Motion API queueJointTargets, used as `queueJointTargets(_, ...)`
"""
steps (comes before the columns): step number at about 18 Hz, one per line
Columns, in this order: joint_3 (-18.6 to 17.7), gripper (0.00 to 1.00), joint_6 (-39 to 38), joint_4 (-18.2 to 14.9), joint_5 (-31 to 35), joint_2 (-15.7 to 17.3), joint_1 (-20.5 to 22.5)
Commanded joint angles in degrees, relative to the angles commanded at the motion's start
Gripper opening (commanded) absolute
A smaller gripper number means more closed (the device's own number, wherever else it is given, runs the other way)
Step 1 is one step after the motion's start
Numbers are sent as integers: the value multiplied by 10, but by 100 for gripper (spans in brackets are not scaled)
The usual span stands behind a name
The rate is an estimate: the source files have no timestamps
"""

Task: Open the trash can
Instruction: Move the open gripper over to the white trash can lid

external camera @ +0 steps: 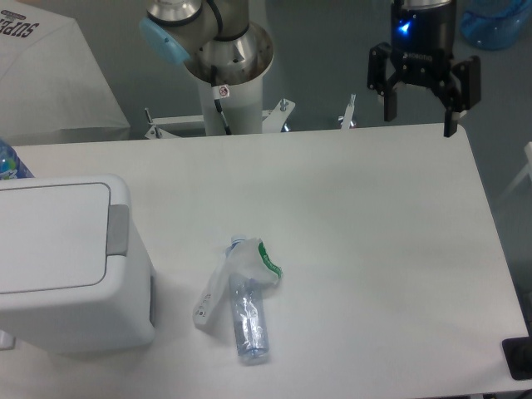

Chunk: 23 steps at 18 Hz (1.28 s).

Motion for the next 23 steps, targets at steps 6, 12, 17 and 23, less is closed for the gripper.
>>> queueJointTargets(6, 2, 100, -118, 3, -24, 3, -22)
queueJointTargets(12, -2, 100, -268, 7, -107, 4, -41)
queueJointTargets(17, -2, 100, -379, 32, -113, 3, -99)
queueJointTargets(23, -2, 100, -510, 51, -113, -15, -177)
